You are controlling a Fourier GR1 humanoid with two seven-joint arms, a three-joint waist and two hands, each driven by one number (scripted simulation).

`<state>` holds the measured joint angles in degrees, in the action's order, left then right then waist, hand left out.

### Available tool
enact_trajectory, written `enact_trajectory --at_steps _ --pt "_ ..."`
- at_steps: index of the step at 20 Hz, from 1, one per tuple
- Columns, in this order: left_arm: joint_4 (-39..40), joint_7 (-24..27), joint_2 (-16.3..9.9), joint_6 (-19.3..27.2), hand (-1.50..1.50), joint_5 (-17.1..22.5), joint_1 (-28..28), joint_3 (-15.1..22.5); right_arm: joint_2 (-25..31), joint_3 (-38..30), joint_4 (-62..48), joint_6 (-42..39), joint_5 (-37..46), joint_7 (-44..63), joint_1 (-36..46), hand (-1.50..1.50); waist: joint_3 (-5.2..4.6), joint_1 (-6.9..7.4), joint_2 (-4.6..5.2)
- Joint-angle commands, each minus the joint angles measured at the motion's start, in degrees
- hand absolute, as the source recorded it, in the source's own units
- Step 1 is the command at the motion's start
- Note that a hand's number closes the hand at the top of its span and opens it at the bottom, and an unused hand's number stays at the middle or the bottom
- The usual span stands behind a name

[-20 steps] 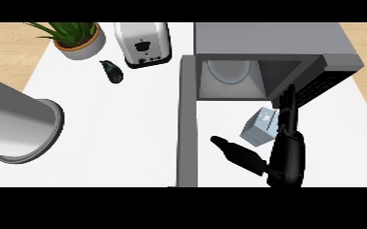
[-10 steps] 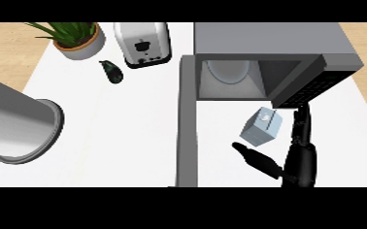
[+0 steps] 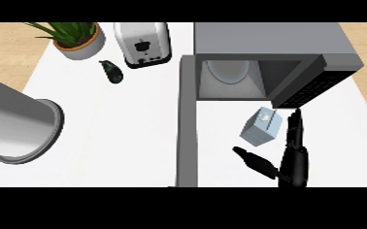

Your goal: Pick up the milk, place it into the microwave and close the microwave

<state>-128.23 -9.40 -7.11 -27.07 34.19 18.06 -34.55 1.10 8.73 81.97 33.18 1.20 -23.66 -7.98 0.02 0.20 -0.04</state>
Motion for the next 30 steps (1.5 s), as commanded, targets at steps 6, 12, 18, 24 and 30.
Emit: enact_trajectory --at_steps 6,12,18,24,30 --pt "-0.6 -1.4 2.0 0.0 -1.5 -0.6 -1.5 -0.8 -1.1 -6.2 -17.1 -3.0 -5.2 -14.3 4.9 -1.5 0.0 0.01 0.02" --pt "-0.3 -3.1 -0.3 -3.7 -1.5 5.6 0.8 -5.0 2.0 -9.8 -19.4 -7.1 -5.9 -15.5 5.7 -1.5 -0.01 0.05 -0.03" --pt "0.4 -1.2 3.0 -5.6 -1.5 3.1 1.5 -4.8 2.2 -15.8 -39.5 -10.6 -7.8 -25.7 17.1 1.5 0.03 0.48 0.08" --pt "-2.9 -6.0 1.3 -0.2 -1.5 3.5 -2.4 -3.6 0.5 -13.3 -42.0 -4.7 -2.6 -29.9 20.6 1.5 0.03 0.24 0.11" --pt "0.9 -4.3 0.2 -3.7 -1.5 3.6 -2.6 -6.0 0.8 -11.4 -34.1 -10.4 -5.6 -26.7 20.6 1.5 -0.02 -0.02 -0.02"
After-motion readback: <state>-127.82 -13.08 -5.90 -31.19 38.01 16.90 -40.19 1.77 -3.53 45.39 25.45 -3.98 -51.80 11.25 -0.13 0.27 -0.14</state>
